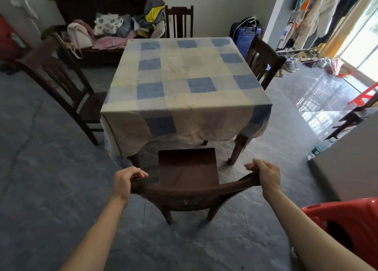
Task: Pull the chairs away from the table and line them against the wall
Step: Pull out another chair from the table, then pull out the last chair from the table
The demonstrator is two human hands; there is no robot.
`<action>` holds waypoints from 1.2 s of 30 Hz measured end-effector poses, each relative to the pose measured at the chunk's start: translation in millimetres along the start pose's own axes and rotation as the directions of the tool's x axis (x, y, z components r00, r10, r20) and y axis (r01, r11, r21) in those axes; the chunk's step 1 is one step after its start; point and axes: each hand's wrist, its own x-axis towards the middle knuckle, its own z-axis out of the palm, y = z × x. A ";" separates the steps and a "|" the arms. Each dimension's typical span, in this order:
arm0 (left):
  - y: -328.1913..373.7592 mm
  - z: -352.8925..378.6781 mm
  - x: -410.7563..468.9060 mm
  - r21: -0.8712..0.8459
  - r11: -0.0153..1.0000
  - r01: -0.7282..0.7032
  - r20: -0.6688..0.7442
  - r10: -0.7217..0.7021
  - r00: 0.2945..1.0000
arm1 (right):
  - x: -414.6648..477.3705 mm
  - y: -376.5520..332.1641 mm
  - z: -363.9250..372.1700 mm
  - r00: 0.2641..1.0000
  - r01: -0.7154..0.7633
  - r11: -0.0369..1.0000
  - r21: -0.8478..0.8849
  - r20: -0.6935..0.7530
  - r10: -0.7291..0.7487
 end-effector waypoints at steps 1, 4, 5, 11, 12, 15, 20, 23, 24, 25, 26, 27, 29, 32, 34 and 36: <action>12.2 0.1 6.0 0.030 0.999 0.031 0.056 -0.033 0.998 | 0.7 -9.9 -1.5 1.000 0.020 1.000 0.004 0.018 -0.020; 65.5 28.0 26.0 -0.057 0.996 0.071 0.153 -0.062 0.986 | 5.0 -45.8 -7.0 0.997 0.040 0.983 0.181 0.051 -0.050; 84.6 46.8 30.2 -0.190 0.979 0.081 0.189 -0.044 0.981 | 6.8 -59.0 -9.6 0.997 0.013 0.959 0.283 0.073 -0.035; 157.7 193.8 38.1 -0.599 0.775 0.201 0.398 0.071 0.915 | 25.1 -129.8 -68.7 0.996 0.047 0.723 0.689 0.023 -0.087; 164.1 220.7 37.3 -0.589 0.778 0.218 0.431 0.074 0.899 | 30.6 -138.4 -86.3 0.995 0.080 0.701 0.709 -0.009 -0.104; 175.5 296.2 33.3 -0.539 0.804 0.251 0.524 0.086 0.848 | 49.8 -152.4 -140.8 0.987 0.158 0.671 0.724 -0.102 -0.123; 184.1 425.8 36.7 -0.467 0.827 0.313 0.623 0.056 0.780 | 103.0 -151.8 -231.6 0.970 0.234 0.647 0.726 -0.221 -0.103; 189.4 503.4 47.9 -0.460 0.826 0.327 0.651 0.062 0.757 | 153.1 -145.4 -278.8 0.963 0.252 0.643 0.723 -0.251 -0.095; 192.4 528.5 51.9 -0.461 0.830 0.315 0.648 0.072 0.758 | 172.4 -144.0 -293.2 0.964 0.248 0.647 0.721 -0.252 -0.088; 195.8 556.6 56.9 -0.466 0.830 0.306 0.642 0.079 0.763 | 195.3 -144.0 -308.8 0.966 0.241 0.651 0.720 -0.244 -0.087; 199.9 580.9 61.8 -0.475 0.827 0.302 0.634 0.083 0.769 | 215.6 -145.3 -321.7 0.968 0.234 0.657 0.717 -0.237 -0.086; 204.3 605.8 67.7 -0.483 0.823 0.299 0.625 0.085 0.776 | 237.3 -148.3 -335.3 0.970 0.226 0.664 0.713 -0.231 -0.082; 213.7 650.8 82.1 -0.496 0.818 0.291 0.609 0.089 0.788 | 281.2 -157.4 -360.0 0.974 0.212 0.684 0.698 -0.212 -0.086; 226.4 707.4 108.8 -0.500 0.824 0.264 0.588 0.100 0.802 | 348.7 -179.6 -387.7 0.978 0.206 0.715 0.668 -0.166 -0.127; 230.8 735.9 131.9 -0.502 0.829 0.247 0.555 0.090 0.827 | 394.1 -193.4 -397.5 0.981 0.192 0.729 0.657 -0.132 -0.140; 230.1 760.2 162.3 -0.508 0.836 0.209 0.496 0.086 0.864 | 444.0 -201.3 -400.1 0.985 0.170 0.742 0.648 -0.100 -0.139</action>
